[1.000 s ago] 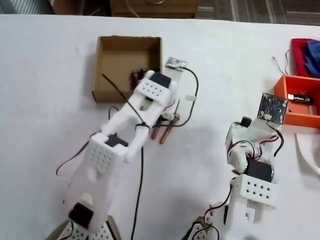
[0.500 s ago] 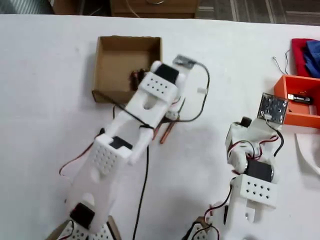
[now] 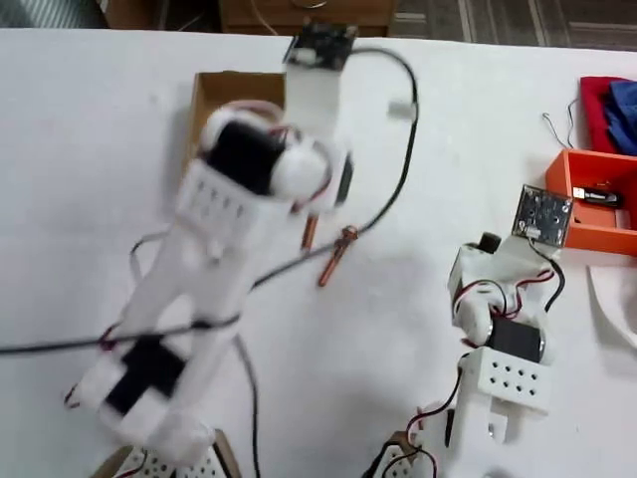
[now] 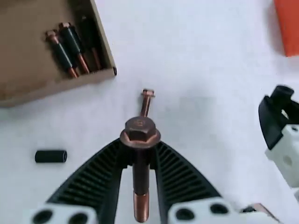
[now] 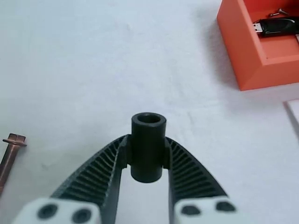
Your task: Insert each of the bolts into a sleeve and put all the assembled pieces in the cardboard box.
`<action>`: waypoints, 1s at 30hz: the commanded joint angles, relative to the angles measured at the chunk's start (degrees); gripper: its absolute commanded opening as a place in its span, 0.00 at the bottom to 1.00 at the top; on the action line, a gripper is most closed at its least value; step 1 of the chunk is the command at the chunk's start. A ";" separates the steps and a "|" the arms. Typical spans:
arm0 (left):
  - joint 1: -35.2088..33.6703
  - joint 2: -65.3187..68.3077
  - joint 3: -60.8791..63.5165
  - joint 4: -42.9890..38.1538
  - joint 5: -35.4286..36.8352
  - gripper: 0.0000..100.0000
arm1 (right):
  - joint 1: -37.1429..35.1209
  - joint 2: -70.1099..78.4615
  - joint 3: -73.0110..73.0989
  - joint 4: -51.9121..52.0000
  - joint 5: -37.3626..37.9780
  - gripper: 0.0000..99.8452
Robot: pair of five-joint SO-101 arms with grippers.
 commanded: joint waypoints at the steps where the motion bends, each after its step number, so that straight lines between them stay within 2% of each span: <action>1: -0.26 -17.41 21.76 -7.56 0.97 0.02 | -5.93 -1.54 -0.53 -1.19 -0.62 0.02; 4: -3.87 -29.27 37.58 -21.71 0.97 0.02 | -11.21 -2.07 -0.53 -0.92 -0.70 0.02; 8: -7.74 -44.92 55.52 -40.26 1.23 0.02 | -12.79 -8.57 -0.44 1.71 -0.70 0.02; 13: -7.65 -63.91 73.80 -55.47 1.41 0.03 | -12.70 -24.40 -0.35 5.93 -0.26 0.02; 17: -7.82 -73.49 84.26 -65.41 1.49 0.03 | -12.88 -36.79 1.85 5.49 -0.62 0.02; 20: -7.91 -77.01 86.90 -69.27 1.49 0.03 | -16.22 -45.14 8.26 1.19 -0.35 0.02; 23: -7.82 -77.10 85.49 -70.95 1.58 0.03 | -21.93 -45.14 15.03 -6.55 -0.26 0.02; 30: -7.30 -67.60 72.22 -73.32 3.25 0.03 | -32.13 -45.14 24.53 -24.57 -0.62 0.02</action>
